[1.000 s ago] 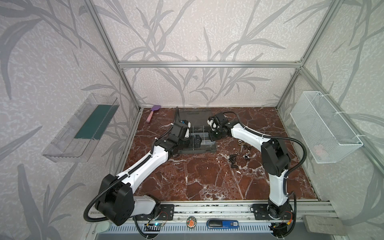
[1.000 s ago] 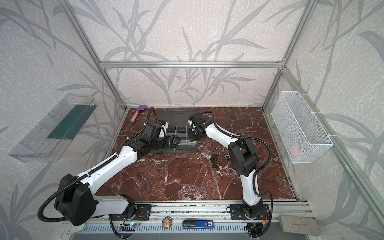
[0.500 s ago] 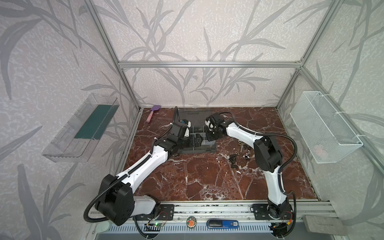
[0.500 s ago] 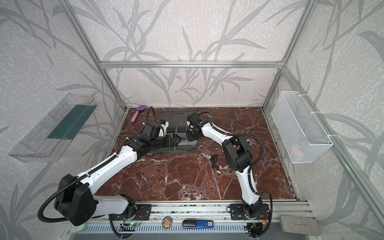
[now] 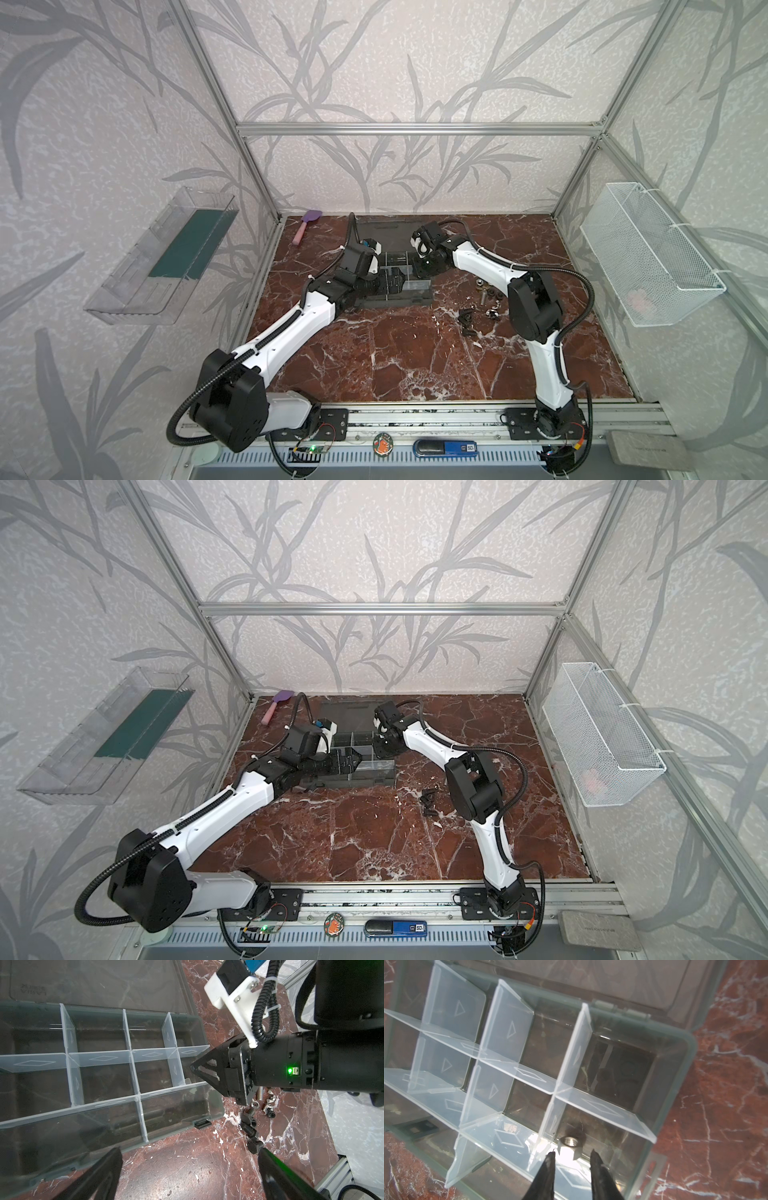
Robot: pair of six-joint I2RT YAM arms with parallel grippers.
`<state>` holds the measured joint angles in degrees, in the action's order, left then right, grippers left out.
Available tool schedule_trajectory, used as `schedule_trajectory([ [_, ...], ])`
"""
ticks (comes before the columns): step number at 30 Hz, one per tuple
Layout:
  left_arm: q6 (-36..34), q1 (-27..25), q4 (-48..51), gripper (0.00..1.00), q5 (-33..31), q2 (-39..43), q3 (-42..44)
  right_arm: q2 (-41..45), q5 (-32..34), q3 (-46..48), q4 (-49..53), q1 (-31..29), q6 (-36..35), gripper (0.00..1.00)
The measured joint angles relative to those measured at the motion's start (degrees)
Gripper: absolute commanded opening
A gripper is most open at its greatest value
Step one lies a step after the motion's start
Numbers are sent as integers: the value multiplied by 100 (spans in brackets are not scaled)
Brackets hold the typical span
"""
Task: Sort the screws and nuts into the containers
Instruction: 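Carry the silver hex nut with the right gripper into an organizer compartment and release, then move the right gripper back over the nut pile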
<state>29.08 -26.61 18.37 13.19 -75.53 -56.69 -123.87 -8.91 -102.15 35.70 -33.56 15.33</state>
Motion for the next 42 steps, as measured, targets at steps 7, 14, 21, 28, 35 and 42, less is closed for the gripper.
schedule_trajectory([
  [7, -260, 0, -133, 99, -44, 125, 24, 1060, 59, 658, 120, 387, -70, 65],
  [14, -420, -44, -354, 100, -129, 96, 105, 2371, 138, 1609, 90, 1187, -184, 99],
  [21, -374, -680, -313, 99, -317, -476, -531, 3132, 378, 2483, 44, 1845, -125, 99],
  [28, -260, -1259, -518, 100, -243, -1014, -1252, 2820, 538, 2509, -26, 2046, -122, 89],
  [35, 13, -1266, -719, 99, -144, -1392, -1274, 1908, 356, 2389, -118, 2050, -44, 73],
  [42, 17, -1266, -581, 100, -2, -1532, -1665, 1408, 273, 2249, -59, 2046, -109, 72],
])
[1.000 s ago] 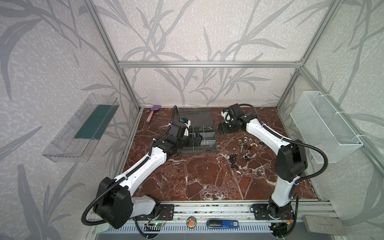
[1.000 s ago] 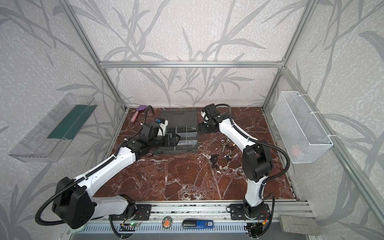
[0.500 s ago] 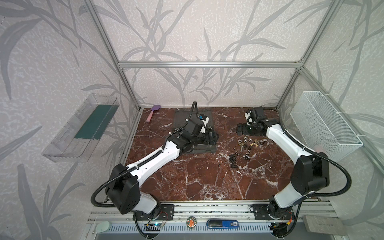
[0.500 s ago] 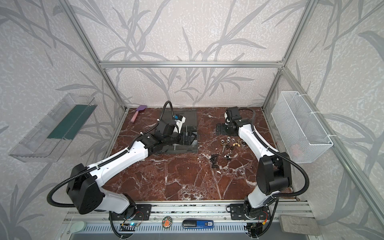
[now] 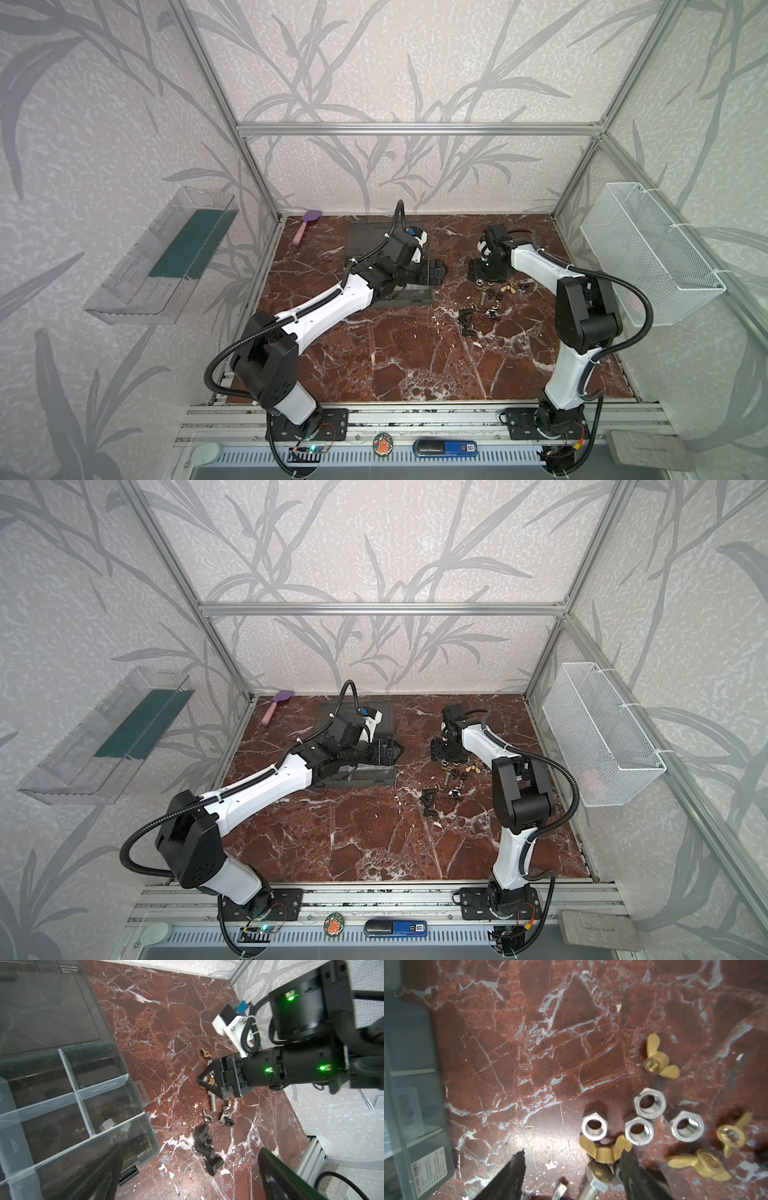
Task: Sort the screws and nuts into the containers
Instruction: 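Move the right gripper back over the nut pile, then grasp another silver hex nut with the right gripper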
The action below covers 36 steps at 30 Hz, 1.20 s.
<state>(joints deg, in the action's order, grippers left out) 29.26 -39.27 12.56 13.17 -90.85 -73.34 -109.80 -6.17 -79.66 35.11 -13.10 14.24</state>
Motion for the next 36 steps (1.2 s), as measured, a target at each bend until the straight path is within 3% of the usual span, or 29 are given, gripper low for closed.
schedule_trajectory([
  [8, -509, 0, 293, 99, -17, -249, -636, -138, 120, -105, 37, 0, -138, 72],
  [19, -1130, 0, 415, 99, -413, -396, -481, -619, 315, -295, 164, -59, -354, 67],
  [36, -1176, 0, 411, 100, -691, -199, -223, -1115, 780, -881, 590, -245, -498, 52],
])
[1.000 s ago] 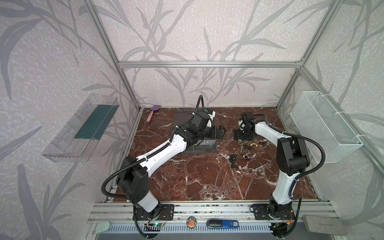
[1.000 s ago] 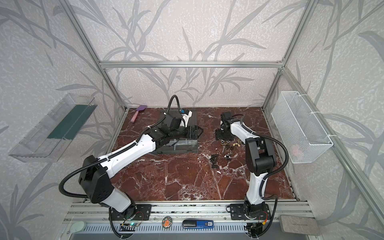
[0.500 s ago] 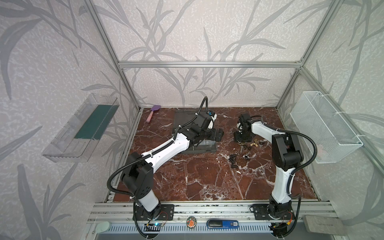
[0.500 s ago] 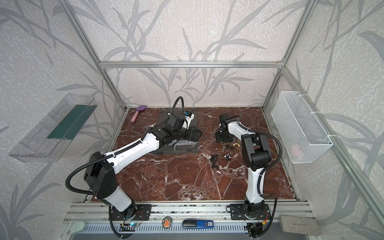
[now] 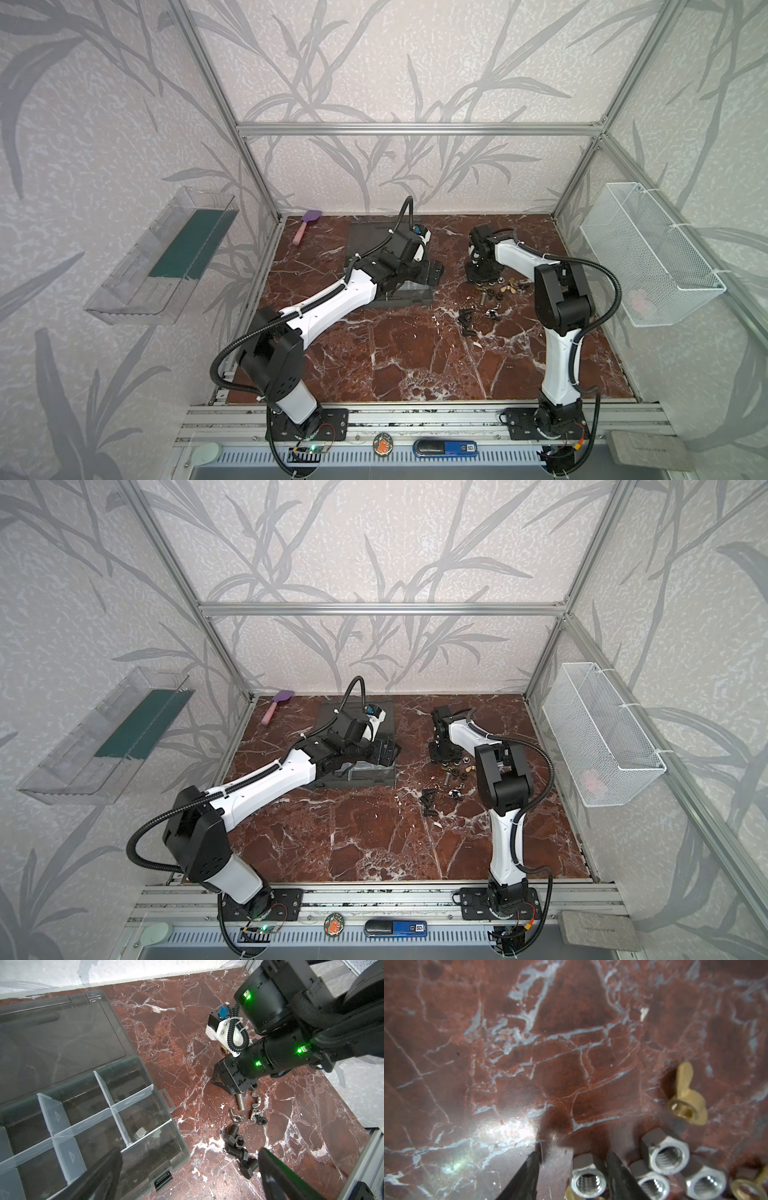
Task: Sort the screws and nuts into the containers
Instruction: 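Grasp another silver hex nut with the right gripper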
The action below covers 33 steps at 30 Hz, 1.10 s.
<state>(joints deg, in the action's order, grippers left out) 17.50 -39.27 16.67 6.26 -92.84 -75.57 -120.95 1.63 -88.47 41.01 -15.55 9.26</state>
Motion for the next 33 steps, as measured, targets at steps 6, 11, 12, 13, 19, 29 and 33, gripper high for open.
schedule_trajectory([
  [6, 4, 0, 2, 100, -48, 28, 0, -2, 111, 2, 72, -22, 39, 49],
  [11, 22, 0, 0, 100, -39, 28, 0, 0, 151, 15, 59, -37, 31, 43],
  [12, 26, 0, 0, 99, -39, 28, 0, 0, 170, 15, 59, -42, 22, 41],
  [13, 26, 0, 0, 99, -37, 28, 0, 0, 197, 15, 61, -44, 13, 39],
  [19, 52, 0, 0, 99, -37, 28, 2, 44, 249, 98, 9, -48, -9, 39],
  [29, 72, -2, -46, 99, -17, 28, 61, 254, 304, 457, -197, -48, 15, 33],
  [33, 68, -2, -46, 99, -26, 28, 76, 260, 313, 466, -212, -48, 11, 26],
])
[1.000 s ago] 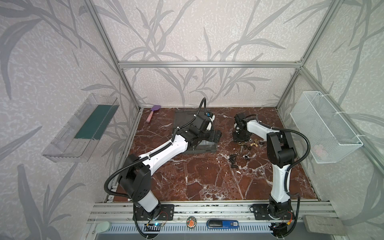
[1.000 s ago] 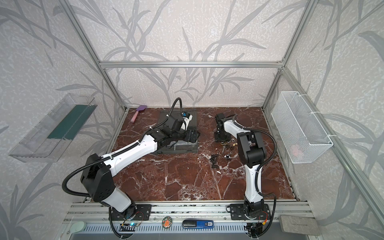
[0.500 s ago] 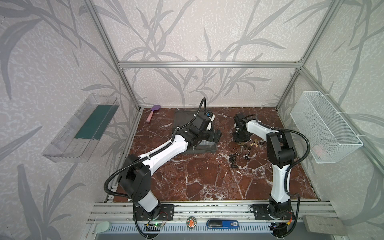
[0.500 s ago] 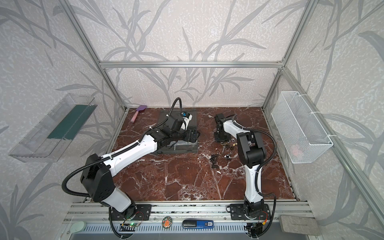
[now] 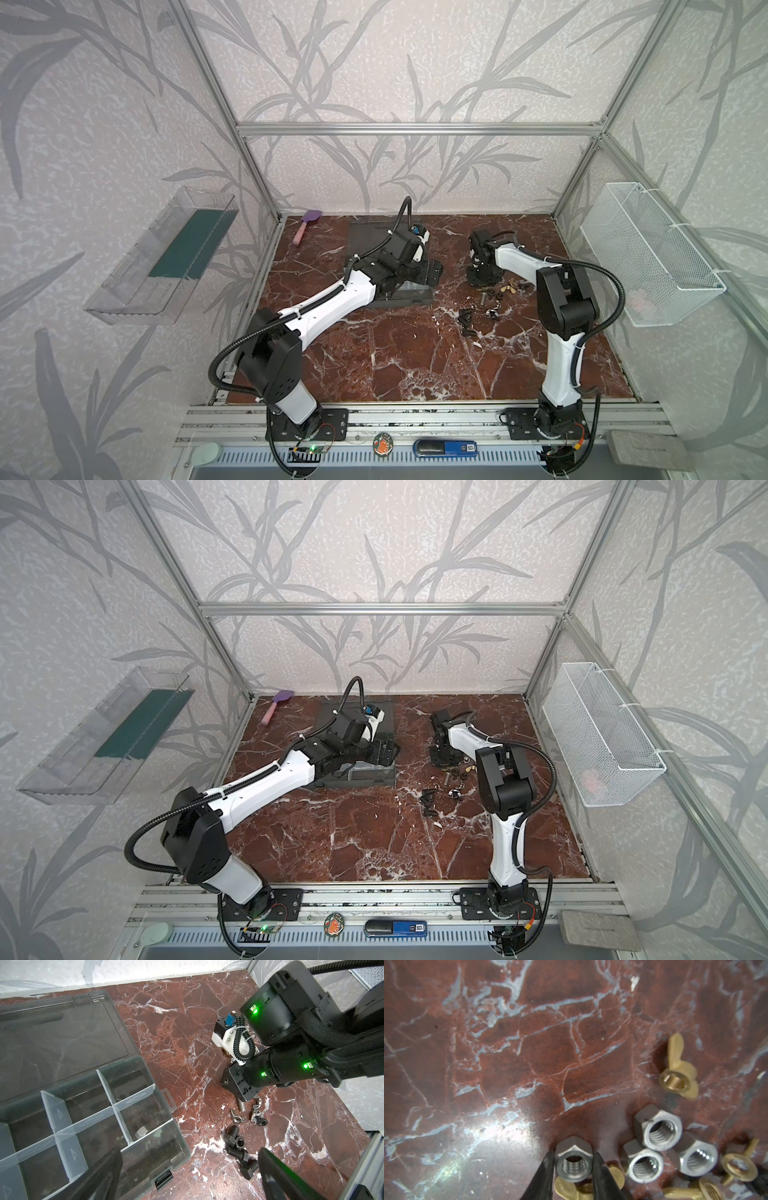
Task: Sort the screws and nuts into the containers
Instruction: 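Grasp another silver hex nut with the right gripper, then carry the silver hex nut into the same organizer compartment and release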
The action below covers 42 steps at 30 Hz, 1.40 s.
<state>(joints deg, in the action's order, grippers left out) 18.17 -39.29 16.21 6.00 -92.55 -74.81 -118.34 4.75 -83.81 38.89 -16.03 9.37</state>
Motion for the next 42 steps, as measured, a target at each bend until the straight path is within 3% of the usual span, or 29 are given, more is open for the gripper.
schedule_trajectory([
  [6, -2, 0, -13, 99, -46, 0, 9, 0, 0, -24, 26, 0, -44, 19],
  [14, -7, 2, 227, 99, -317, -2, -42, 0, 26, -295, 420, -85, -118, 18],
  [22, 286, 293, 798, 100, -249, 81, -450, 162, -55, -1025, 719, -601, -162, 18],
  [31, 734, 1248, 953, 99, 7, 1040, 468, 223, -334, -1915, 800, -1329, -125, 18],
  [42, 745, 1493, 855, 100, 164, 1534, 1110, -667, -592, -3161, 953, -2031, 37, 18],
])
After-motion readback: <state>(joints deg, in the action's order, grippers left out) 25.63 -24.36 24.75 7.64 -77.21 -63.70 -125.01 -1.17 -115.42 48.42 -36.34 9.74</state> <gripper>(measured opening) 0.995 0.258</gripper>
